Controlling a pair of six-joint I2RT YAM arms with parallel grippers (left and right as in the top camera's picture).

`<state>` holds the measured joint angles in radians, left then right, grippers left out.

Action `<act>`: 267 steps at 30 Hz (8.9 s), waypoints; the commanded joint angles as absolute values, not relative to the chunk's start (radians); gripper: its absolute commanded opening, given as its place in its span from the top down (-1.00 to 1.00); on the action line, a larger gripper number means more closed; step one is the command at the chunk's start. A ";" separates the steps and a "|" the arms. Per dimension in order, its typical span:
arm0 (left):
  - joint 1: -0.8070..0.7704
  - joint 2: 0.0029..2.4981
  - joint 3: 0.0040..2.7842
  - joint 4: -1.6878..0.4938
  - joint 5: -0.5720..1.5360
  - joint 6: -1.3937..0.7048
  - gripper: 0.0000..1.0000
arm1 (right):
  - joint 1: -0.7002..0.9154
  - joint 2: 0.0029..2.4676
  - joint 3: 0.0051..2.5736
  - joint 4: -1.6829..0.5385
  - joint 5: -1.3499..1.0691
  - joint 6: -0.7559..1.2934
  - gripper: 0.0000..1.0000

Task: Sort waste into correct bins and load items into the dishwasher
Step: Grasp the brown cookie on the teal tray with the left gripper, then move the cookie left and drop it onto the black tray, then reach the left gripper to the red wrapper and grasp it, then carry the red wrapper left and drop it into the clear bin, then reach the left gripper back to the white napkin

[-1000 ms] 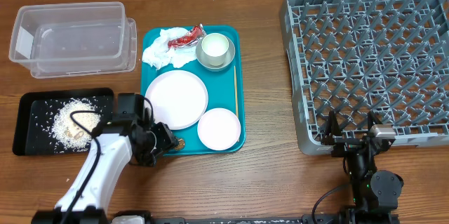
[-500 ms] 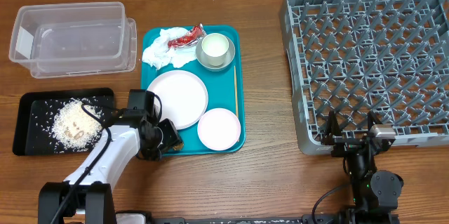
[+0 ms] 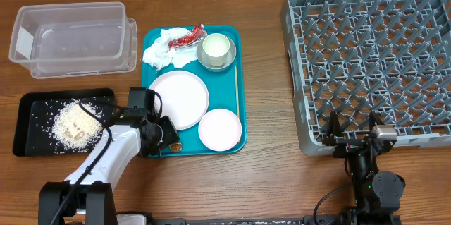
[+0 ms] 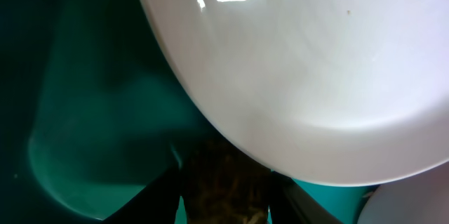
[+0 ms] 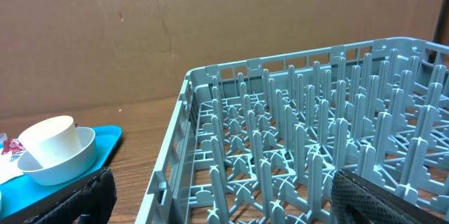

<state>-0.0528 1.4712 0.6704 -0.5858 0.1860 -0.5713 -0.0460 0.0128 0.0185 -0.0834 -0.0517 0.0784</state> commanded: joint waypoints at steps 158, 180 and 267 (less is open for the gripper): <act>-0.297 1.594 1.443 -0.764 0.083 -0.315 -0.14 | -0.051 0.003 0.008 -0.080 -0.046 0.086 -1.00; -0.125 2.105 1.925 -0.838 -0.007 -0.042 -0.80 | -0.051 0.003 0.008 -0.080 -0.046 0.086 -1.00; 0.138 2.037 1.948 -0.848 0.278 -0.134 -0.35 | -0.051 0.003 0.008 -0.080 -0.046 0.086 -1.00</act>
<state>0.1703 2.0220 1.9366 -0.8349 -0.0315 -0.1318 -0.0460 0.0128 0.0185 -0.0830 -0.0517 0.0788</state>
